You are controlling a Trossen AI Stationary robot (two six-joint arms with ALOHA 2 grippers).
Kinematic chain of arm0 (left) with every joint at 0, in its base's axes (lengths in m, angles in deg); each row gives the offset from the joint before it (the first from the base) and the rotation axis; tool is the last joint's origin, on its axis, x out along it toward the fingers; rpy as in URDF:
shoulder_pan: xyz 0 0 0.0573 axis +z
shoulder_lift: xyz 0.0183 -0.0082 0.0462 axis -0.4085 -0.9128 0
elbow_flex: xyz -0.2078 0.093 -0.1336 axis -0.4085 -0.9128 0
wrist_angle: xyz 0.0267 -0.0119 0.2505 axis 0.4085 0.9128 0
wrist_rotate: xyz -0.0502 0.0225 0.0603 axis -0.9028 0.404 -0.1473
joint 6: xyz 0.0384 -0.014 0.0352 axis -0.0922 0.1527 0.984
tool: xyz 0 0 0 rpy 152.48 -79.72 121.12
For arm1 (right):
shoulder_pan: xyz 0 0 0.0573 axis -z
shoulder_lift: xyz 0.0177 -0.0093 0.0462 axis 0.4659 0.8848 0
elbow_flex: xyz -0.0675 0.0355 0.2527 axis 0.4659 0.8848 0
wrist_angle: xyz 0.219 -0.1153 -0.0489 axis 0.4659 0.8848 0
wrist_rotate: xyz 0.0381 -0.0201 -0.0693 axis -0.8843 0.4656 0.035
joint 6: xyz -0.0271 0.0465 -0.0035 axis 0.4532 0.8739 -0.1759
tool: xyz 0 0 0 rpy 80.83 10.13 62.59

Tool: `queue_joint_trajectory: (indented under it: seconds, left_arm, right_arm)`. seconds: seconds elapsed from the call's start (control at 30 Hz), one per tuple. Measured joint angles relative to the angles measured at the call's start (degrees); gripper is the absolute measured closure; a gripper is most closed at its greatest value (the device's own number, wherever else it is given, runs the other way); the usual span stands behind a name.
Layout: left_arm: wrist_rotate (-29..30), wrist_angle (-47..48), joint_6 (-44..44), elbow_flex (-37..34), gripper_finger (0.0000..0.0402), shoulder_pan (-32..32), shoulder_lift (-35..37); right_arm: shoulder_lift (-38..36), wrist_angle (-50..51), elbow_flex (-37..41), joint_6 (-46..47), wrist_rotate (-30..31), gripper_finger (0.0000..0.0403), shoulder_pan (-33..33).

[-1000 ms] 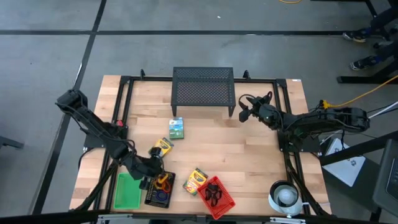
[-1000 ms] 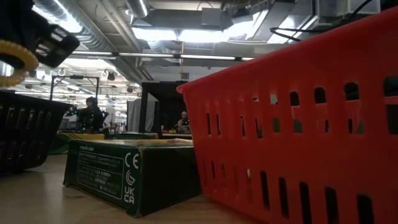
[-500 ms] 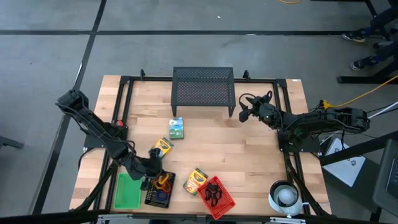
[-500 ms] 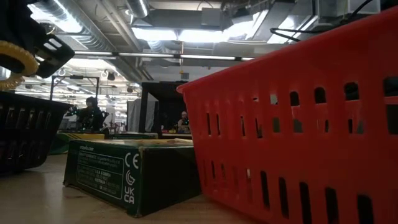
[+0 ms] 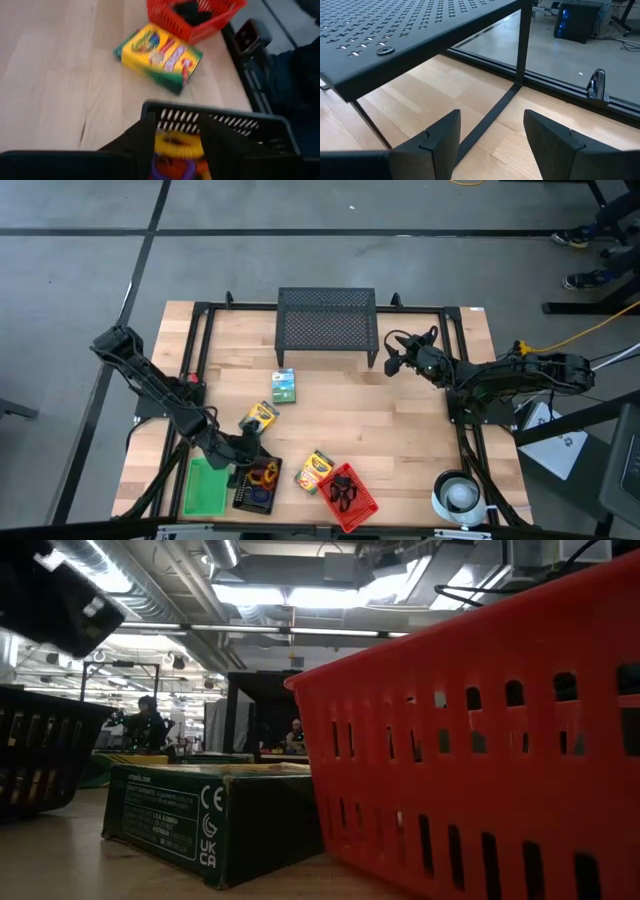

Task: Pick & Place Office Desk Supplies
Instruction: Put the green crayon box into the green bin

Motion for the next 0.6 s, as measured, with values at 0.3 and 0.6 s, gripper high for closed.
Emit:
queue_joint_trajectory:
  seconds: [0.3,0.6]
  left_arm:
    - [10.86,-2.97,7.71,0.09,0.0229,5.29,0.00]
    - [7.74,2.52,9.14,0.07,0.0233,16.70,0.00]
  right_arm:
    - [0.01,-0.47,-0.01,-0.61,1.18,0.0184,0.00]
    - [0.01,-0.46,-0.02,0.05,0.20,0.0184,0.00]
